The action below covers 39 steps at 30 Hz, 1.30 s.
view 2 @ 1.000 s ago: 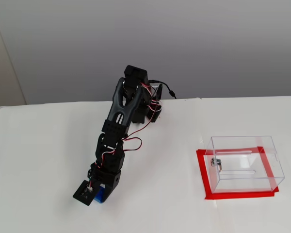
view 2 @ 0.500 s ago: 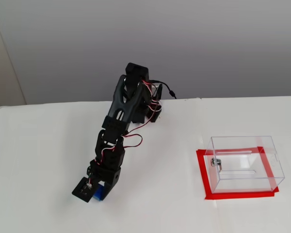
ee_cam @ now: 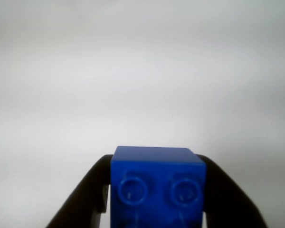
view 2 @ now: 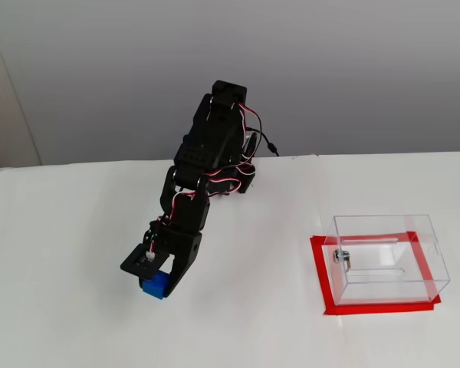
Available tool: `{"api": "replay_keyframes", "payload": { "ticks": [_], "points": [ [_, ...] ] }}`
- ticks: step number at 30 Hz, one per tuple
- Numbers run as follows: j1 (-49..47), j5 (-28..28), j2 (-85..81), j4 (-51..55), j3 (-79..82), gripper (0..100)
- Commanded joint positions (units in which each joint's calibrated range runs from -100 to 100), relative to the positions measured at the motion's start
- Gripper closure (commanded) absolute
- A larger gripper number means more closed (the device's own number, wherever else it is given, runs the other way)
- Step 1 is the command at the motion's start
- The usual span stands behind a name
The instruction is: Pick the blue lego brick and place it into the transparent box
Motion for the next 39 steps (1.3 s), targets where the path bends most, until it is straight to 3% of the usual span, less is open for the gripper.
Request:
{"api": "replay_keyframes", "payload": {
  "ticks": [1, 20, 39],
  "points": [
    [-1.69, -0.20, -7.34, 1.82, -2.17, 87],
    [-15.22, 0.12, -23.80, 7.82, -2.07, 87],
    [-58.33, -0.20, -23.04, 6.78, -2.26, 87]
  ]
}}
